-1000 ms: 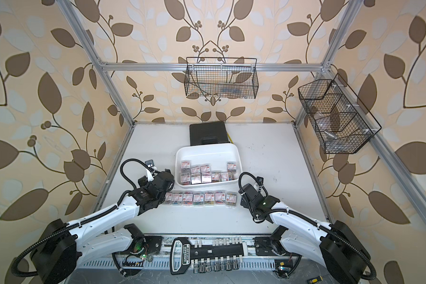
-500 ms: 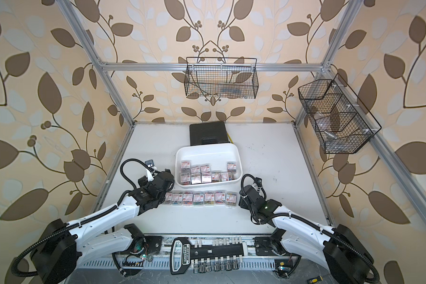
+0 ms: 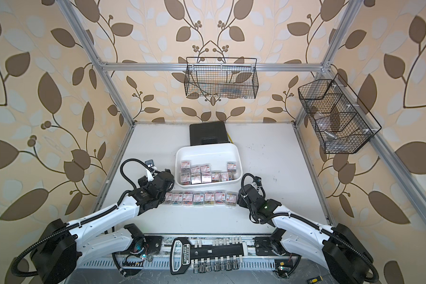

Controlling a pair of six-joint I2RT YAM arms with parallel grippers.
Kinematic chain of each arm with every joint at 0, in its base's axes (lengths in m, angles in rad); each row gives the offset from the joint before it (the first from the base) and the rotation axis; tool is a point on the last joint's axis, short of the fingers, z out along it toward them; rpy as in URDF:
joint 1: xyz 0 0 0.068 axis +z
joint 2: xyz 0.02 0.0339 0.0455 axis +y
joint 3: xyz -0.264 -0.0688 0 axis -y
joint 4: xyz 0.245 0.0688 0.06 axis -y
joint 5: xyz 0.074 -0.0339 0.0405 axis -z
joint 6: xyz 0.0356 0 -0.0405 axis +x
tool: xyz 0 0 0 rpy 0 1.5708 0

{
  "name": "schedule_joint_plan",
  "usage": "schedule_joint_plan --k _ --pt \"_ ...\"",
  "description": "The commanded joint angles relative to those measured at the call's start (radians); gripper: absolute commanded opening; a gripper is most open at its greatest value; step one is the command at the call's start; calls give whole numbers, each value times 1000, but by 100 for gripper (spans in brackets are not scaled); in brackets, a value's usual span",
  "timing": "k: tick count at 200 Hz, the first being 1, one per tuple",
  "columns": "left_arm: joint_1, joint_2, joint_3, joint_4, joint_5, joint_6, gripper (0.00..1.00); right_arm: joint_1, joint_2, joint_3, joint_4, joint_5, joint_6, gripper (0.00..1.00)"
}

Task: Take the paper clips out of the storage box
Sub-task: Adjust the boxed paper clips at the center of the board.

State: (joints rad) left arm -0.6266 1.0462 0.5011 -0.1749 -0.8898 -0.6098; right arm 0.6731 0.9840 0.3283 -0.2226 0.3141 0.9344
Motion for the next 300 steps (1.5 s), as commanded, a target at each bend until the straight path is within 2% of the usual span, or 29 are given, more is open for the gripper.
schedule_joint_plan --k 1,37,99,133,181,197,212,227,241,277,300 --pt "9 -11 -1 0 -22 -22 99 -39 -47 -12 35 -37 -50 68" --pt "10 -8 1 0 -24 -22 99 -41 -49 -15 81 -74 -95 68" --pt "10 -9 1 0 -23 -22 99 -28 28 -30 151 -119 -66 66" --pt "10 -6 2 2 -23 -21 99 13 20 -21 138 -86 -40 63" --pt "10 -2 4 3 -19 -19 99 33 -97 54 -13 94 -11 64" --pt "10 0 6 0 -22 -22 99 93 -120 114 -46 154 -12 64" --pt "10 3 7 -2 -23 -23 99 197 -107 196 -69 257 -13 66" --pt "10 6 9 -5 -27 -26 99 297 -49 283 -67 349 -29 70" --pt "10 9 13 -9 -32 -31 99 345 54 373 -42 361 -63 72" --pt "10 11 15 -18 -32 -32 99 353 404 642 -66 278 -131 72" --pt "10 3 10 -14 -29 -30 99 327 556 730 -43 217 -163 72"
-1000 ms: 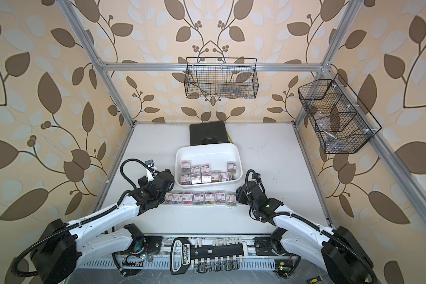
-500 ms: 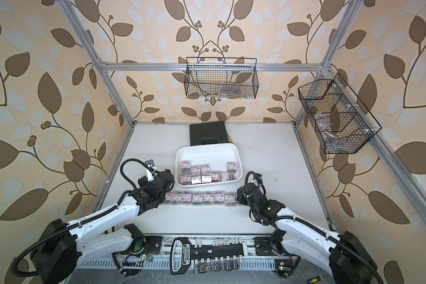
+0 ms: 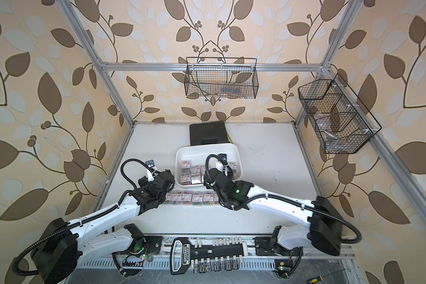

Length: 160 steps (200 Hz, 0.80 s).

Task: Take the paper clips out of the storage box
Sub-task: Adjust the boxed paper clips at the center of the board, then pick up the boxed paper clips from the storage box.

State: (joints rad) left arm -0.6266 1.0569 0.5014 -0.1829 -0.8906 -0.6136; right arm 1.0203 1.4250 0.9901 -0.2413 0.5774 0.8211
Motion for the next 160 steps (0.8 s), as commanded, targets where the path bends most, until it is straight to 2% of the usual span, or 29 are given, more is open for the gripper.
schedule_joint_plan --k 1,26,39,143,160 --pt "10 -8 9 -5 -28 -25 99 -23 118 71 -22 -52 -51 72" --pt "9 -5 9 -5 -34 -29 99 -105 226 104 27 -183 -80 70" --pt "10 4 17 -14 -42 -37 99 -128 278 138 10 -213 -96 69" --pt "10 11 24 -32 -47 -47 99 -149 466 228 -19 -246 -116 70" --pt "10 14 25 -30 -47 -46 99 -157 475 226 -26 -241 -113 67"
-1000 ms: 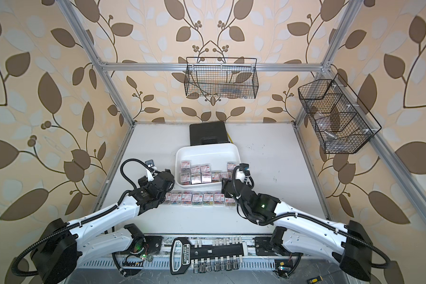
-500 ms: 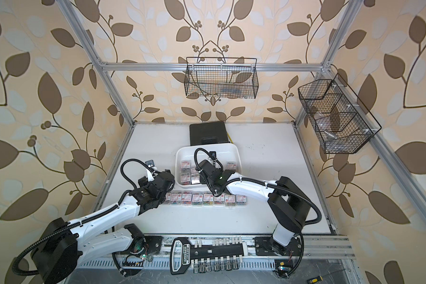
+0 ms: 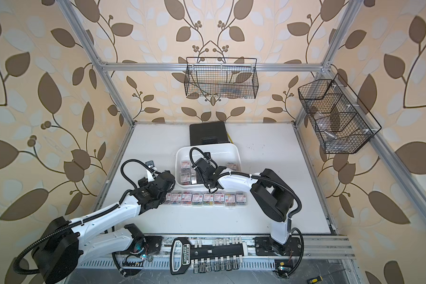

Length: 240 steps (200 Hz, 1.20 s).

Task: Take the paper clips out of the storage box
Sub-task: Pick up the boxed paper clips from the storage box.

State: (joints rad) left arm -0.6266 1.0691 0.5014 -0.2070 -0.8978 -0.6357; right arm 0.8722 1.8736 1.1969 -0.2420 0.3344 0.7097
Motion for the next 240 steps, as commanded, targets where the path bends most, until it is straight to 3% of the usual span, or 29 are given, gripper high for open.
schedule_joint_plan --k 1,24,112,161,184,240 --pt "10 2 25 -6 -39 -24 99 -9 27 20 -26 2 -1 66" --pt "10 7 29 -8 -39 -24 99 -17 25 9 -32 18 7 61" --pt "9 11 31 -8 -39 -23 99 -16 99 74 -57 16 6 63" --pt "10 9 28 -5 -39 -22 99 -15 81 108 -84 27 -3 52" --pt "9 9 31 -8 -37 -22 99 -13 20 93 -92 50 -5 46" --pt "10 6 28 -4 -38 -20 99 -8 -280 -76 -87 128 -12 46"
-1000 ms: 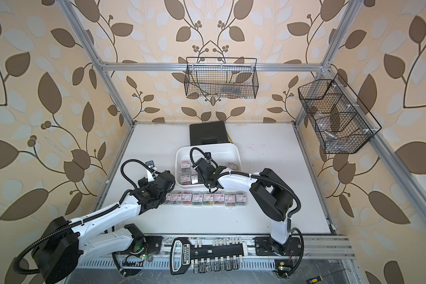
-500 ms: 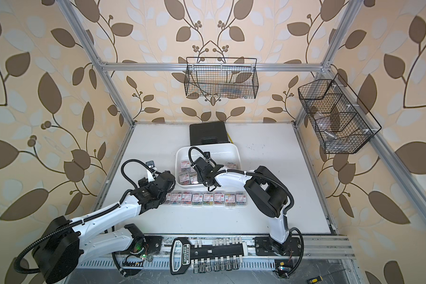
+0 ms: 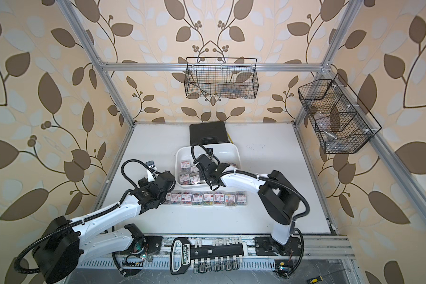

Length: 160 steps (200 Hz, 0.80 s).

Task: Take the paper clips out of the storage box
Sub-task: Pick up the boxed paper clips from the storage box, then place the boxed paper clips at the center of the board.

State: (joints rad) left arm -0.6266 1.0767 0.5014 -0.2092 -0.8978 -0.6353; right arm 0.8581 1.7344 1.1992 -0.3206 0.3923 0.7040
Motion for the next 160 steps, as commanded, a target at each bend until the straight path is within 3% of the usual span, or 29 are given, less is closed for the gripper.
schedule_joint_plan --k 1,44,93,127,160 --pt "9 -1 29 -2 -38 -21 99 6 -147 -84 -6 71 -6 46" --pt "9 -5 25 1 -33 -18 99 -28 -438 -287 10 96 12 45" --pt "9 -6 25 -3 -36 -22 99 -96 -721 -453 -168 185 48 45" --pt "10 -9 25 -2 -38 -24 99 -159 -820 -571 -225 180 84 45" --pt "10 -13 23 -1 -37 -24 99 -225 -801 -662 -184 114 103 44"
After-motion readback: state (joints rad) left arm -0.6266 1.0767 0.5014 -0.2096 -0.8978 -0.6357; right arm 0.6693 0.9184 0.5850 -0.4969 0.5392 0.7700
